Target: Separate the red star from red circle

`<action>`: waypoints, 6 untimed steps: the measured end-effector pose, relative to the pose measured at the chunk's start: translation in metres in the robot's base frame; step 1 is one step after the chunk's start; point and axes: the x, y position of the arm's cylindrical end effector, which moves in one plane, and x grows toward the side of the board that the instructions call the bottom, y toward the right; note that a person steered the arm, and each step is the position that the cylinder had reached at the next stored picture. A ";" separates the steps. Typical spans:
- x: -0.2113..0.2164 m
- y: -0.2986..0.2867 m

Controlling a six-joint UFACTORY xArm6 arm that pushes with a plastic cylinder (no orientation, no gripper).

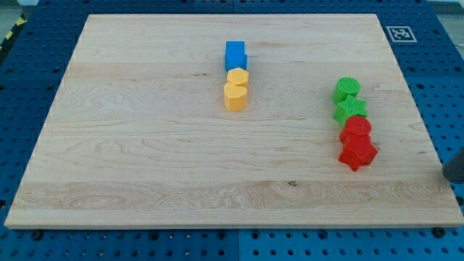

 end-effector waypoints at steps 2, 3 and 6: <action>-0.014 -0.087; -0.022 -0.115; -0.016 -0.145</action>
